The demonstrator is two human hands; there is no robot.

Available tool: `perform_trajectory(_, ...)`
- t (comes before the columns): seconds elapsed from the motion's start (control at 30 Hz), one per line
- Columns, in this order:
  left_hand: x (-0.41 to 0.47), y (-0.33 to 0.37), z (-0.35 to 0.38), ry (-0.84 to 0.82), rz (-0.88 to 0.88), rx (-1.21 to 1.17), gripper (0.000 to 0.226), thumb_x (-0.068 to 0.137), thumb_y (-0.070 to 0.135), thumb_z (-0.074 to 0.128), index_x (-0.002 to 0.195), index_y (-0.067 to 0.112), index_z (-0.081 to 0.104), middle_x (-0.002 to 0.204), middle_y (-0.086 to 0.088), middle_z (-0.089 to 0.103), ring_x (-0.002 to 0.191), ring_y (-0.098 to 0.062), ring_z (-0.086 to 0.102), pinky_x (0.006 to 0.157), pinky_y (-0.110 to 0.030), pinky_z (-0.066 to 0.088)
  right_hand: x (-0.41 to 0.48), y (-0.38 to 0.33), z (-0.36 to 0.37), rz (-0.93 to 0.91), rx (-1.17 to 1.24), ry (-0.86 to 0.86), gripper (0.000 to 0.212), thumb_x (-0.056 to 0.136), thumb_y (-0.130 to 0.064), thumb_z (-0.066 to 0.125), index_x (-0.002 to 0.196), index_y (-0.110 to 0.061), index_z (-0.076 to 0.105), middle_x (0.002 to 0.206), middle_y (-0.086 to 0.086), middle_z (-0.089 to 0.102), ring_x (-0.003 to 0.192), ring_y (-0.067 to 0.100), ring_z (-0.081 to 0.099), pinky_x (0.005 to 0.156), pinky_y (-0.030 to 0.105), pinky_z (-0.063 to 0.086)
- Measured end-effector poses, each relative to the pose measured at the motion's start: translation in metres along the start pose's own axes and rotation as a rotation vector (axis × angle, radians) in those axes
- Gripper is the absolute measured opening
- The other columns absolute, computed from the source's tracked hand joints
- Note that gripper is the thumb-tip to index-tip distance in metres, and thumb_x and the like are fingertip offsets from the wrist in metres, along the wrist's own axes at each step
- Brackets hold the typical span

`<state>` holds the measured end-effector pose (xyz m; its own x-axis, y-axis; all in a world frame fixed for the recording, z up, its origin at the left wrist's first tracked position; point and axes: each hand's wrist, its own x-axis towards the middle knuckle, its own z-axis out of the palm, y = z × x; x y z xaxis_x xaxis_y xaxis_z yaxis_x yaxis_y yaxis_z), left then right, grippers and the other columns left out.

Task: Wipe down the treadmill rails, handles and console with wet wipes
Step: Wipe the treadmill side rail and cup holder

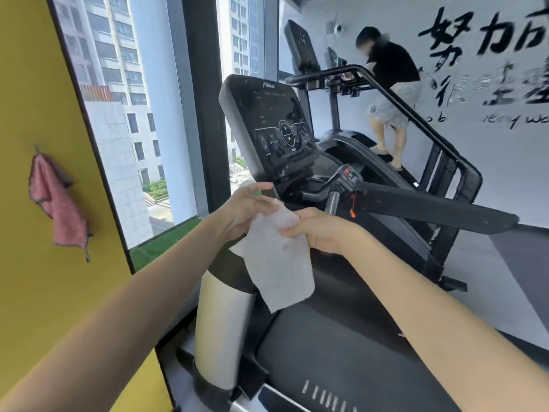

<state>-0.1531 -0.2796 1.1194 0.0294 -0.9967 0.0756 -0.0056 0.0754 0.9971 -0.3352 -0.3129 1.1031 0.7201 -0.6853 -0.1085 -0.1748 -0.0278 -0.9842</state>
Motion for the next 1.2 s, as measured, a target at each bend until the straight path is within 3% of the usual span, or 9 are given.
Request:
perform_trajectory(0.17, 0.020, -0.006, 0.000, -0.254, -0.134, 0.033, 0.056, 0.081, 0.044, 0.066, 0.129, 0.017, 0.055, 0.126, -0.009, 0.063, 0.110, -0.022, 0.063, 0.085, -0.036, 0.054, 0.013, -0.003, -0.034, -0.105, 0.188, 0.108, 0.045, 0.081, -0.003, 0.063, 0.126, -0.007, 0.059, 0.124, 0.020, 0.061, 0.114, 0.035, 0.059, 0.097, 0.048, 0.048)
perform_trajectory(0.3, 0.034, -0.009, -0.007, -0.436, -0.245, 0.207, 0.072, 0.065, 0.034, 0.085, 0.124, 0.002, 0.060, 0.118, -0.013, 0.066, 0.106, -0.026, 0.065, 0.085, -0.033, 0.054, 0.019, -0.007, -0.059, -0.100, 0.143, 0.209, 0.033, 0.089, 0.002, 0.056, 0.120, -0.009, 0.064, 0.114, 0.017, 0.066, 0.103, 0.029, 0.064, 0.087, 0.036, 0.053)
perform_trajectory(0.5, 0.056, -0.003, -0.028, -0.397, -0.453, 0.331, 0.035, 0.059, 0.010, 0.088, 0.090, 0.005, 0.073, 0.079, -0.001, 0.071, 0.063, -0.008, 0.063, 0.051, -0.014, 0.044, 0.039, -0.005, -0.083, 0.045, -0.224, 0.194, 0.030, 0.082, -0.002, 0.070, 0.112, -0.001, 0.067, 0.102, 0.016, 0.070, 0.093, 0.028, 0.068, 0.076, 0.032, 0.055)
perform_trajectory(0.6, 0.065, -0.006, -0.031, -0.368, -0.439, 0.322, 0.038, 0.047, 0.018, 0.094, 0.080, 0.011, 0.076, 0.087, -0.002, 0.072, 0.075, -0.012, 0.066, 0.067, -0.020, 0.050, 0.050, -0.002, -0.085, 0.108, -0.320, 0.186, 0.016, 0.081, -0.003, 0.071, 0.096, 0.000, 0.070, 0.088, 0.014, 0.070, 0.079, 0.026, 0.068, 0.067, 0.031, 0.054)
perform_trajectory(0.7, 0.072, -0.011, -0.029, -0.279, -0.323, 0.187, 0.045, 0.060, 0.018, 0.086, 0.101, 0.008, 0.072, 0.106, -0.008, 0.071, 0.097, -0.021, 0.067, 0.090, -0.036, 0.051, 0.058, 0.002, -0.086, 0.103, -0.137, 0.255, 0.011, 0.091, -0.005, 0.057, 0.095, -0.001, 0.067, 0.085, 0.012, 0.065, 0.073, 0.025, 0.064, 0.063, 0.030, 0.052)
perform_trajectory(0.8, 0.075, -0.011, -0.015, -0.077, -0.141, -0.068, 0.027, 0.089, 0.023, 0.063, 0.112, 0.009, 0.064, 0.100, -0.009, 0.070, 0.083, -0.019, 0.069, 0.081, -0.037, 0.055, 0.066, 0.004, -0.094, 0.054, 0.265, 0.249, 0.024, 0.101, -0.019, 0.045, 0.111, -0.003, 0.061, 0.095, 0.010, 0.066, 0.080, 0.024, 0.065, 0.063, 0.033, 0.053)
perform_trajectory(0.87, 0.075, -0.013, -0.002, 0.033, -0.090, -0.168, 0.038, 0.095, 0.046, 0.047, 0.106, 0.016, 0.067, 0.097, -0.005, 0.071, 0.080, -0.017, 0.070, 0.077, -0.034, 0.054, 0.072, 0.003, -0.099, 0.025, 0.431, 0.262, 0.024, 0.100, -0.024, 0.045, 0.105, -0.008, 0.062, 0.095, 0.007, 0.067, 0.083, 0.022, 0.064, 0.066, 0.033, 0.051)
perform_trajectory(1.07, 0.076, -0.038, 0.014, -0.015, -0.188, -0.157, 0.064, 0.086, 0.066, 0.037, 0.118, 0.018, 0.065, 0.112, -0.004, 0.070, 0.101, -0.018, 0.068, 0.076, -0.032, 0.055, 0.094, 0.010, -0.108, 0.114, 0.361, 0.325, 0.050, 0.101, -0.043, 0.039, 0.133, -0.007, 0.051, 0.132, 0.013, 0.057, 0.115, 0.028, 0.058, 0.078, 0.033, 0.049)
perform_trajectory(1.2, 0.081, -0.034, 0.004, -0.013, -0.145, -0.175, 0.052, 0.091, 0.057, 0.041, 0.106, 0.017, 0.071, 0.110, -0.006, 0.070, 0.098, -0.020, 0.069, 0.077, -0.035, 0.054, 0.094, 0.016, -0.119, 0.091, 0.355, 0.171, 0.044, 0.102, -0.042, 0.036, 0.119, -0.009, 0.060, 0.113, 0.008, 0.069, 0.106, 0.020, 0.064, 0.088, 0.031, 0.051)
